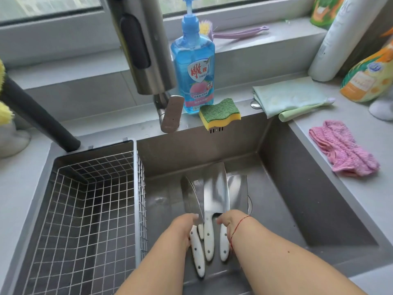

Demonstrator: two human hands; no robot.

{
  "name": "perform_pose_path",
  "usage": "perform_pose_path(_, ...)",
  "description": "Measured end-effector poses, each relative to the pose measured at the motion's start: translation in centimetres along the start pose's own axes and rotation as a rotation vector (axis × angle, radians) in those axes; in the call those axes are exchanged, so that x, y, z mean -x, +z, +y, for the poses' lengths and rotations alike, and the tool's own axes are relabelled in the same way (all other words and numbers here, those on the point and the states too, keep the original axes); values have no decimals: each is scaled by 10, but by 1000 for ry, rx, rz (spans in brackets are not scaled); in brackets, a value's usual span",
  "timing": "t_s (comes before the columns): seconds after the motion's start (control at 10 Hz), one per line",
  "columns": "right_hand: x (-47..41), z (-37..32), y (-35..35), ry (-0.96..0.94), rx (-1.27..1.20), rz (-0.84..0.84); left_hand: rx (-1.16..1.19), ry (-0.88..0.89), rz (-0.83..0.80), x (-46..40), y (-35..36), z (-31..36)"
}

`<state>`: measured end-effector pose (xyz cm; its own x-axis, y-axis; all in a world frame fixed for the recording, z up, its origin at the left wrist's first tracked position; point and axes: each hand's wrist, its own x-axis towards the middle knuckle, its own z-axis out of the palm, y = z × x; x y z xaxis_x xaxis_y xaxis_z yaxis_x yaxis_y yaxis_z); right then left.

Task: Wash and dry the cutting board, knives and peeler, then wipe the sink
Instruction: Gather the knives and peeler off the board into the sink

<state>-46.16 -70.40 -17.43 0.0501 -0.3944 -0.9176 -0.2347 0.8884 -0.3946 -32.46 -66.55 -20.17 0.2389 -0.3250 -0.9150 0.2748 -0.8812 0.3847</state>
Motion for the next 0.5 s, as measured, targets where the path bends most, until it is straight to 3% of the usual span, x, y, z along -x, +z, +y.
perform_pose_path(0.3,32,-29,20,-113,-133,-14,10,194,-57,64,-6,33)
perform_pose_path(0.5,81,-50,42,-316,-165,-3,127,351,-55,117,-17,41)
